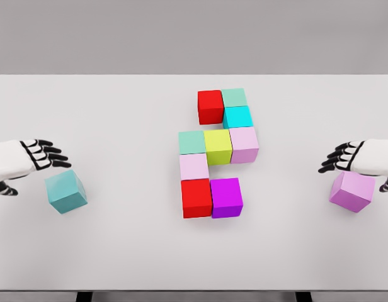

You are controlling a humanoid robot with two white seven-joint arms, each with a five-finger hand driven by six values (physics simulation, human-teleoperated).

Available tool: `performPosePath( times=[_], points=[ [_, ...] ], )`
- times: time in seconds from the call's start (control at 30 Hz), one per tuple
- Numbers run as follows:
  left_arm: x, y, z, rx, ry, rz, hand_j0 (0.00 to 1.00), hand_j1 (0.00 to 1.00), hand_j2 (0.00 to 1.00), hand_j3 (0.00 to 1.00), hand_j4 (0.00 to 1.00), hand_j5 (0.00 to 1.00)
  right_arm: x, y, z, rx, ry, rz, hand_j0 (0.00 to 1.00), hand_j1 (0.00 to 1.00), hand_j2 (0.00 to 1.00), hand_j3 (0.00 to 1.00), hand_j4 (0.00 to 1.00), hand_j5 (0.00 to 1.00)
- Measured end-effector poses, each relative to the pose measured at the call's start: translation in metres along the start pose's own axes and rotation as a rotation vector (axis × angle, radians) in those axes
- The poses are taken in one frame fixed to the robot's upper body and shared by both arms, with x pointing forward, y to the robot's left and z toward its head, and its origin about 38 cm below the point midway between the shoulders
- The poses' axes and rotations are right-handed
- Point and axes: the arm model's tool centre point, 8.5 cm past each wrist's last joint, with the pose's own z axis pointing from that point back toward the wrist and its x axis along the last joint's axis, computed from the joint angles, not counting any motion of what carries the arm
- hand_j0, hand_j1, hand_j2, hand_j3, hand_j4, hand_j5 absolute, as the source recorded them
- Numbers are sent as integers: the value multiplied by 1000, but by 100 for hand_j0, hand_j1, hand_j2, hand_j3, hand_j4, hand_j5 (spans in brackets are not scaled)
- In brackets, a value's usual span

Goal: Assemble the squares on the desktop into the number 2

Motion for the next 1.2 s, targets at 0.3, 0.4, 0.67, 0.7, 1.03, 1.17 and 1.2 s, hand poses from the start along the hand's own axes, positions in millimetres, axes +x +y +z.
performPosePath(
  times=[0.3, 0.4, 0.67, 0.7, 1.03, 1.17, 1.2],
  points=[
    [13, -9, -27, 29, -60, 35, 100, 100, 100, 100, 100, 100, -7, 23, -28, 64, -2, 1, 100, 100, 100, 100, 100, 100],
    [16, -12, -37, 33, -72, 27, 100, 100, 100, 100, 100, 100, -5, 27, -32, 78, -7, 6, 99, 99, 99, 99, 99, 99],
    [12, -22, -48, 15, -61, 7, 100, 100, 100, 100, 100, 100, -7, 31, -30, 105, 10, 34, 67, 67, 67, 67, 67, 67],
    [12, -22, -48, 14, -61, 4, 100, 100, 100, 100, 100, 100, -8, 30, -29, 104, 12, 34, 62, 62, 62, 62, 62, 62],
    [14, -30, -55, -19, -65, -39, 97, 97, 97, 97, 97, 97, 15, -2, -31, 32, -46, 107, 56, 56, 56, 56, 56, 56],
    [16, -33, -60, -27, -70, -53, 91, 91, 91, 91, 91, 91, 31, -18, -40, -10, -98, 144, 56, 56, 56, 56, 56, 56],
    [16, -34, -61, -30, -70, -59, 84, 84, 84, 84, 84, 84, 35, -21, -44, -22, -112, 147, 56, 56, 56, 56, 56, 56]
  ],
)
